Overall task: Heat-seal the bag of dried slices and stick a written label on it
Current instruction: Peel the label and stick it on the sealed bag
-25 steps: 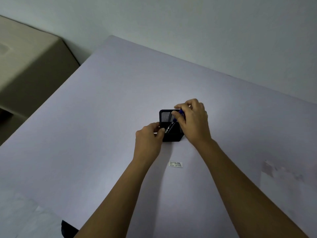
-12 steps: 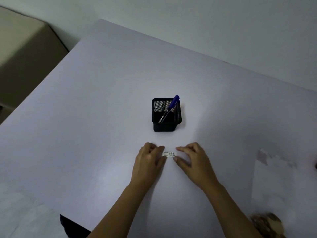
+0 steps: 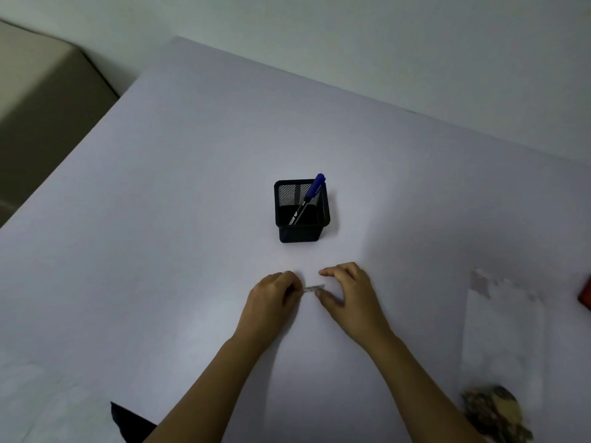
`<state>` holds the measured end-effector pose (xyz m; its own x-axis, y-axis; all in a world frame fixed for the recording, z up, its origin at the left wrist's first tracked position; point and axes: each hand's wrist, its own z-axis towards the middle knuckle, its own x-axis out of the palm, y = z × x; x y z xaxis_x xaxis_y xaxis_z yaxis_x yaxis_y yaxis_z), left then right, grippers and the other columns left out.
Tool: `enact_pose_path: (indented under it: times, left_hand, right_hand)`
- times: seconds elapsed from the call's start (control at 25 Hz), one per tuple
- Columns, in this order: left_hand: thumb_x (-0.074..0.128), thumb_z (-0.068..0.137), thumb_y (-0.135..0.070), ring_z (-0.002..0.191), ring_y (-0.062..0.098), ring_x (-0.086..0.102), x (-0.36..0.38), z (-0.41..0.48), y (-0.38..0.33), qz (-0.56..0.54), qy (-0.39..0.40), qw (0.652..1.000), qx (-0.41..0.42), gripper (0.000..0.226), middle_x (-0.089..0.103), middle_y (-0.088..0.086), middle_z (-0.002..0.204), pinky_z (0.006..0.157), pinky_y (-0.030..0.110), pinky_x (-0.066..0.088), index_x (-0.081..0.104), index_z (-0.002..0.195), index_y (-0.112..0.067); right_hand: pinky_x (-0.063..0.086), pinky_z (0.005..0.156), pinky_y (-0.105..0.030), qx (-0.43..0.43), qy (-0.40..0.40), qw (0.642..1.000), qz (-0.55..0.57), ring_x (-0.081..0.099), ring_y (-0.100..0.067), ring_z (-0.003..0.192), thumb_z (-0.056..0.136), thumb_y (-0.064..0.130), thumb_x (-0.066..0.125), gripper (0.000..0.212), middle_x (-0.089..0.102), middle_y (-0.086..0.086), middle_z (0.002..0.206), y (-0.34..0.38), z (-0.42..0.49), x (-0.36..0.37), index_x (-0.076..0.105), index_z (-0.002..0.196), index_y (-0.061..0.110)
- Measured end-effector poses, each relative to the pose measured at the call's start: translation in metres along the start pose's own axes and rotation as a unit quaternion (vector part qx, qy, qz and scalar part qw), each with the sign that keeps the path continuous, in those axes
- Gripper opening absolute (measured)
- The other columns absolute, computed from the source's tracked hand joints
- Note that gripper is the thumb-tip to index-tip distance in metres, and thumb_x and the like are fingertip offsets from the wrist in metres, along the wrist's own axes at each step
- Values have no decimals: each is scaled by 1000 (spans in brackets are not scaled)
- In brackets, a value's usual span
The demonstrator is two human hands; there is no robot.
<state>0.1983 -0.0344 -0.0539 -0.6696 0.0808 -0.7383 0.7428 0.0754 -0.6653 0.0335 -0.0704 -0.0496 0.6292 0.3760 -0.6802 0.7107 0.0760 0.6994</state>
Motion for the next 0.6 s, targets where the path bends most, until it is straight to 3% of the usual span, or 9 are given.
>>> enact_pose_path:
  times: [0.08, 0.16, 0.28, 0.4, 0.6]
  left_hand:
    - [62, 86, -15, 63, 8, 54, -9, -2, -2, -50, 26, 998, -35, 3, 63, -5, 74, 65, 13, 46, 64, 84, -13]
    - [64, 84, -16, 63, 7, 56, -20, -1, -4, -110, 36, 990, -80, 4, 64, -11, 72, 62, 11, 44, 65, 83, -20]
    - [66, 83, -17, 62, 3, 55, -33, -2, -7, -156, 18, 981, -116, 8, 67, -7, 74, 58, 12, 44, 66, 84, -25]
    - [67, 83, -18, 70, 4, 61, -38, -5, -13, -208, -26, 968, -140, 12, 69, -7, 84, 63, 8, 46, 67, 89, -28]
    - [68, 82, -15, 77, -3, 60, -39, -9, -21, -217, -106, 962, -130, 24, 65, -13, 89, 66, 2, 45, 65, 101, -30]
  right_hand:
    - [41, 83, -8, 22, 9, 997, 70, 54, -2, 94, 85, 24, 64, 25, 56, 10, 103, 5, -1, -3, 62, 109, 18]
    - [46, 75, -6, 66, 19, 984, 164, 63, 0, 85, 84, 18, 66, 15, 66, 9, 93, 12, -3, -6, 66, 99, 19]
    - [52, 71, -14, 105, 1, 964, 245, 66, -4, 79, 83, 15, 66, 7, 71, 5, 84, 23, -4, -7, 67, 86, 21]
    - [56, 74, -25, 139, -9, 933, 332, 68, -15, 82, 82, 15, 66, 3, 71, -3, 86, 38, -4, -8, 66, 85, 17]
    - [57, 73, -25, 134, -28, 929, 344, 67, -14, 84, 79, 17, 71, 8, 71, 0, 87, 49, -3, -11, 67, 86, 19]
